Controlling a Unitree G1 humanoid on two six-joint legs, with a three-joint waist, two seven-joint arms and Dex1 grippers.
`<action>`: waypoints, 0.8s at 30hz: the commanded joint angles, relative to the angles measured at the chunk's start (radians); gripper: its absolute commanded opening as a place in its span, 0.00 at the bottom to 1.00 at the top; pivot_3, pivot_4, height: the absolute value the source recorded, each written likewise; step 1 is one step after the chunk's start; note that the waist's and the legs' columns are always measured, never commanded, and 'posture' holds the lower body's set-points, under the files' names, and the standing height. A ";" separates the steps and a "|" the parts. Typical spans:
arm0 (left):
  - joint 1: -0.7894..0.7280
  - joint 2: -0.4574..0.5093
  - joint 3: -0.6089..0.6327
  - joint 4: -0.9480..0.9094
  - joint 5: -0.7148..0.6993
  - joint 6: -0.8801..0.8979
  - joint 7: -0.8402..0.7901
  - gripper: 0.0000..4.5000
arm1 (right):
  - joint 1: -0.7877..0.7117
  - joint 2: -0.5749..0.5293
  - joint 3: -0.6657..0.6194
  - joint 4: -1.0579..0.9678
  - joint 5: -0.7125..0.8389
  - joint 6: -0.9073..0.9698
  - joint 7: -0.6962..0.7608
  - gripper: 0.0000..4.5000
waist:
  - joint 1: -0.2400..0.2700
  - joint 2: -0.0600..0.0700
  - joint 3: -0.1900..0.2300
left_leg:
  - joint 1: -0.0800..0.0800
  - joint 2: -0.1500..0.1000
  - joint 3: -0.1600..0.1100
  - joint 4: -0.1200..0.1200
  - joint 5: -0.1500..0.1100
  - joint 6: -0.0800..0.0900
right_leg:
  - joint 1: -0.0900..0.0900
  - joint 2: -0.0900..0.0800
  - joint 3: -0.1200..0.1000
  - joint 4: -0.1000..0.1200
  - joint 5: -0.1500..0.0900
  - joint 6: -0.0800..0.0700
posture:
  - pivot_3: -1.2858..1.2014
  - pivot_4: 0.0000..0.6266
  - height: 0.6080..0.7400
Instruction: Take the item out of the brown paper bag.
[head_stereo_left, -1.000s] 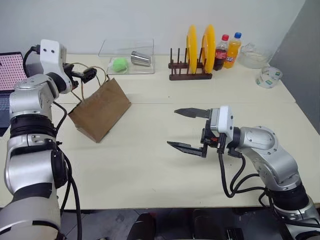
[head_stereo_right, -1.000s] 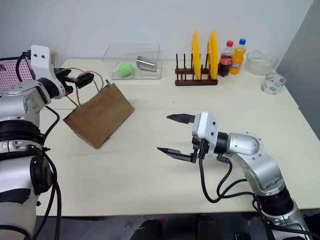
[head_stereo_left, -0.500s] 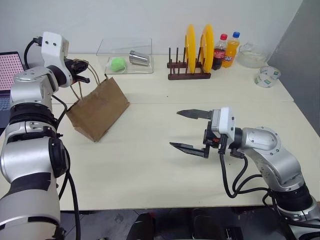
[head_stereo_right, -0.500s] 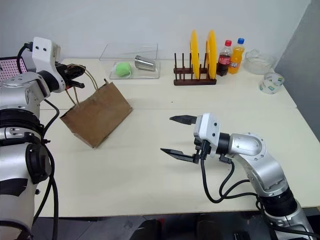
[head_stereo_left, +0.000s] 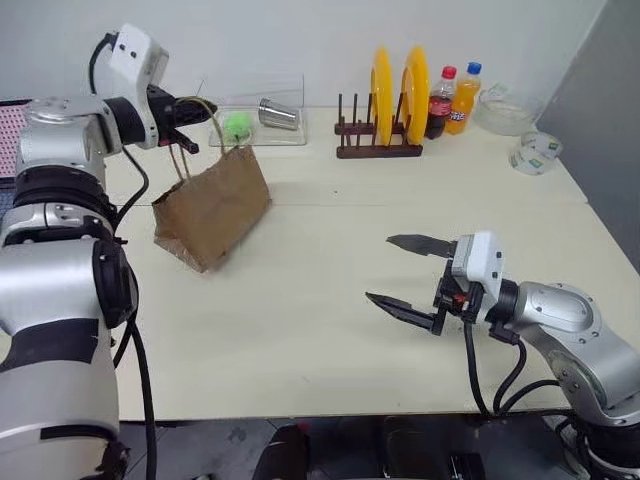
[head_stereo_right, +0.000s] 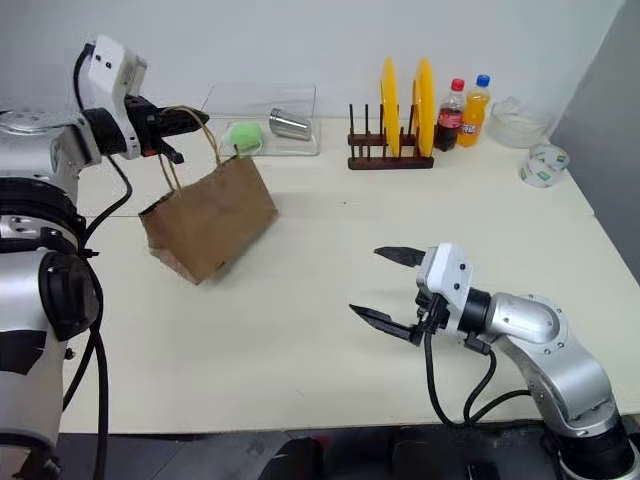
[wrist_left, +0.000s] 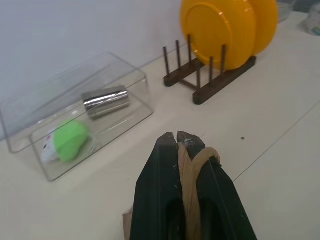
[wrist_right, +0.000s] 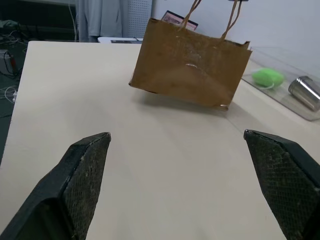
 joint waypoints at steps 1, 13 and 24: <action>-0.084 -0.025 -0.001 0.004 0.006 -0.056 -0.053 0.01 | 0.039 -0.007 -0.050 -0.082 0.018 0.027 -0.054 1.00 | 0.000 0.000 0.000 | -0.001 0.000 0.000 0.001 0.000 0.000 | 0.000 0.000 0.000 0.000 0.000 0.000 | 0.52 0.24 1.00; -0.176 -0.250 0.003 0.075 0.021 -0.146 -0.157 0.01 | 0.226 0.028 -0.127 -0.284 0.016 0.150 -0.286 1.00 | -0.002 -0.001 0.001 | -0.006 -0.001 -0.001 0.008 0.000 0.001 | -0.001 0.000 -0.001 0.002 0.000 0.000 | 0.52 0.24 1.00; -0.208 -0.420 -0.018 0.111 0.072 -0.214 -0.196 0.01 | 0.376 0.018 -0.143 -0.390 0.033 0.155 -0.444 1.00 | -0.002 -0.001 0.001 | -0.006 -0.001 0.000 0.009 -0.001 0.001 | -0.001 0.000 0.000 0.003 0.000 0.001 | 0.52 0.24 1.00</action>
